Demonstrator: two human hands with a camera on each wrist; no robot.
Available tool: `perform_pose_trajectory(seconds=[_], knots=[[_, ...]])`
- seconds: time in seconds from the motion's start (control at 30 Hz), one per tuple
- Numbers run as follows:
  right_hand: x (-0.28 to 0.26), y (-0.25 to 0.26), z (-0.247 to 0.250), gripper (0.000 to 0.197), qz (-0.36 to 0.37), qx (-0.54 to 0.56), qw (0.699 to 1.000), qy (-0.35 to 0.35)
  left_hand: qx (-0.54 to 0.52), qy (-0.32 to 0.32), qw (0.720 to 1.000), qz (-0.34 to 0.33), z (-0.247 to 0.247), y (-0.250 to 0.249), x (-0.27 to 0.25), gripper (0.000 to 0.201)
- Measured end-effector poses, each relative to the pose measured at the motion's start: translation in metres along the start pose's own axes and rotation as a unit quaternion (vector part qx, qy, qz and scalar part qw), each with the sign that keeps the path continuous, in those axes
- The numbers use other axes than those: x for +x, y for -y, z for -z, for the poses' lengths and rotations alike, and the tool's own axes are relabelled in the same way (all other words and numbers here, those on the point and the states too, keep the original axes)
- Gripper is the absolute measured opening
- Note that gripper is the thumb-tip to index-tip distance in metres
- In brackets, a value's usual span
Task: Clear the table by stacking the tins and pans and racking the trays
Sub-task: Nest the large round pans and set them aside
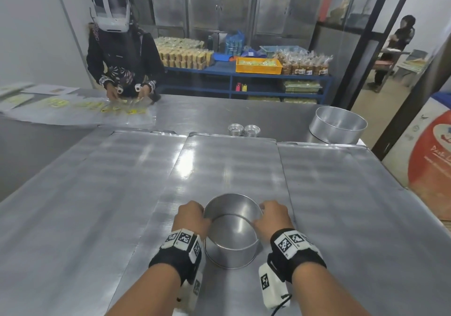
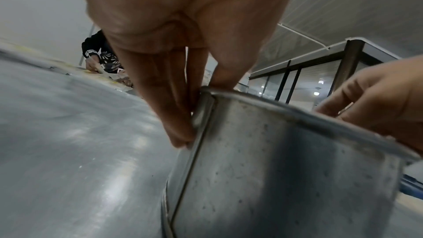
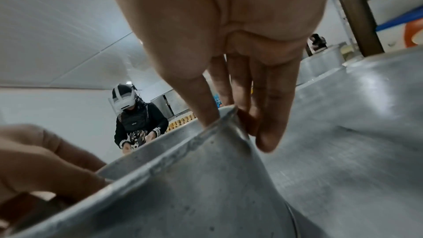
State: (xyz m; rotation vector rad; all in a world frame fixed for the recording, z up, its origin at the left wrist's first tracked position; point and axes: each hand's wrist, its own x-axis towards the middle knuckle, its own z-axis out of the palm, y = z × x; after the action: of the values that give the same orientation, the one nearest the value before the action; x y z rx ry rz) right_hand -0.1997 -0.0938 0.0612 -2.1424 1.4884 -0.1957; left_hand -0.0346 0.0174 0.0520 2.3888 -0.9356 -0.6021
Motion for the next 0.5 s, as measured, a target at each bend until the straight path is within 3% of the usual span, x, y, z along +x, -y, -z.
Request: perform_pose_trajectory(seconds=[0.2, 0.37, 0.5], knots=[[0.014, -0.005, 0.018, 0.013, -0.023, 0.050, 0.998, 0.005, -0.021, -0.010, 1.000, 0.015, 0.002, -0.017, 0.016, 0.016], [0.043, -0.010, 0.038, 0.030, -0.036, 0.154, 0.987, -0.038, -0.031, -0.075, 0.997, -0.016, 0.002, -0.046, 0.031, 0.016], [0.069, -0.021, 0.053, 0.018, -0.069, 0.219, 0.970, -0.086, -0.066, -0.124, 0.990, -0.021, -0.003, -0.076, 0.047, 0.017]])
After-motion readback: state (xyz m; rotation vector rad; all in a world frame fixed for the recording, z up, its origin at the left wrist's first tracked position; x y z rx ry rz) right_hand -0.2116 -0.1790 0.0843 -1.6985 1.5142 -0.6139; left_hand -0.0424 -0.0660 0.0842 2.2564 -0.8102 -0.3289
